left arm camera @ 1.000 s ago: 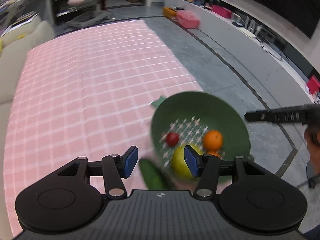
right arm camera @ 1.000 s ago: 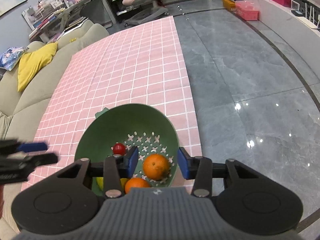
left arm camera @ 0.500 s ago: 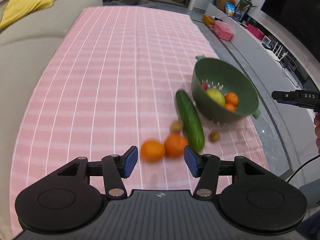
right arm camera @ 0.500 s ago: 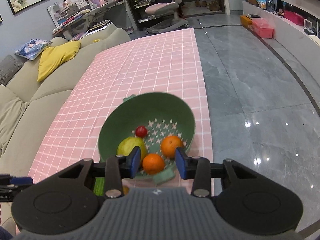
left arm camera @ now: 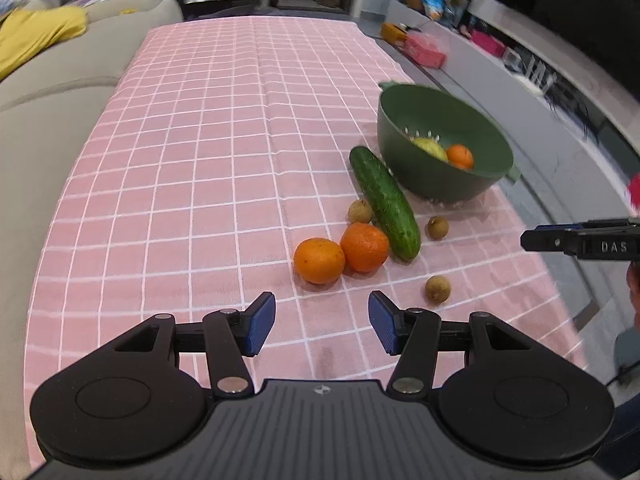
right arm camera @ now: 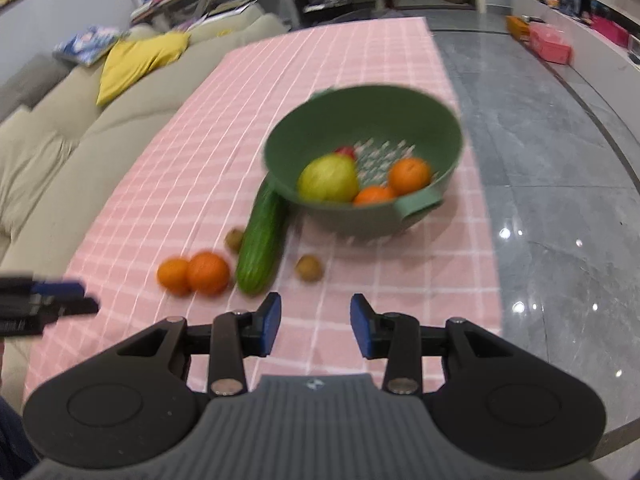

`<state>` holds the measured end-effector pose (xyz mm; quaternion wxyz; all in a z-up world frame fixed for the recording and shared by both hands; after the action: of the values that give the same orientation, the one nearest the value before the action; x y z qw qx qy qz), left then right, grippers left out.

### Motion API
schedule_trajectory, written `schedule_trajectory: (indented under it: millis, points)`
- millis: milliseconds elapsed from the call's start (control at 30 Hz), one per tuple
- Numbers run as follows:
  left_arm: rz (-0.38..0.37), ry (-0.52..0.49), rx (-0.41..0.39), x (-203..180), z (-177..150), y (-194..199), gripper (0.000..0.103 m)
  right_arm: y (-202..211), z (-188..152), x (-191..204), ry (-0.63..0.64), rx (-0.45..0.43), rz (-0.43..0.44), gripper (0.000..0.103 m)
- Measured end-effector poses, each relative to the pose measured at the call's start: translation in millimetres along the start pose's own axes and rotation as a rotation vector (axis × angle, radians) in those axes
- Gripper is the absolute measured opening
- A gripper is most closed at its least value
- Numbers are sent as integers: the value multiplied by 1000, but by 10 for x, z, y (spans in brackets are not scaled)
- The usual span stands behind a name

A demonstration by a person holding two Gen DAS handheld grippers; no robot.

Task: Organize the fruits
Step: 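Withdraw both tools from the colander toward the remaining fruit, then grasp an orange with the left tool while the right tool grasps a kiwi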

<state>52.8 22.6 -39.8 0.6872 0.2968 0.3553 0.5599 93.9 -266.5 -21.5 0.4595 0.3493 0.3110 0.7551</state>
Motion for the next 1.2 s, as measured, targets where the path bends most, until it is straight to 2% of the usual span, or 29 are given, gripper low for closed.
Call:
schedule_trajectory:
  millis: [133,300,733,967,1067,1200]
  points:
    - [15,-131,22,0,6,-193,63,-211,-120,292,109,21,-1,37]
    - [-34,-211,48,58,46,-387,63,-479,-161,523,200,53,8,37]
    - [-103,-243,73,134,192,-756,63,-851,-142,591,198,118,11,37]
    - [-122,-307,88,82,199,-887,63,-925,-157,592,204,133,7,37]
    - [-123,-318,90,81,208,-929,63,-939,-156,591,210,135,1,36]
    - [-133,-315,81,89,240,-955,61,-957,-149,588,210,140,5,29]
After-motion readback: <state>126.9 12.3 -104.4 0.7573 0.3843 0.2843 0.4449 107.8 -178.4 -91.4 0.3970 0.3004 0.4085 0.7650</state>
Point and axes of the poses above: each gripper's, at about its wrist camera, not at the fingertips, and y roughly against the way its jaws point, x to its left, z to its top, the point moved 1 cm from there along -y, roughly the way its jaws point, and after that the axes turned 2 degrees about -z, right-handed, at the moved point
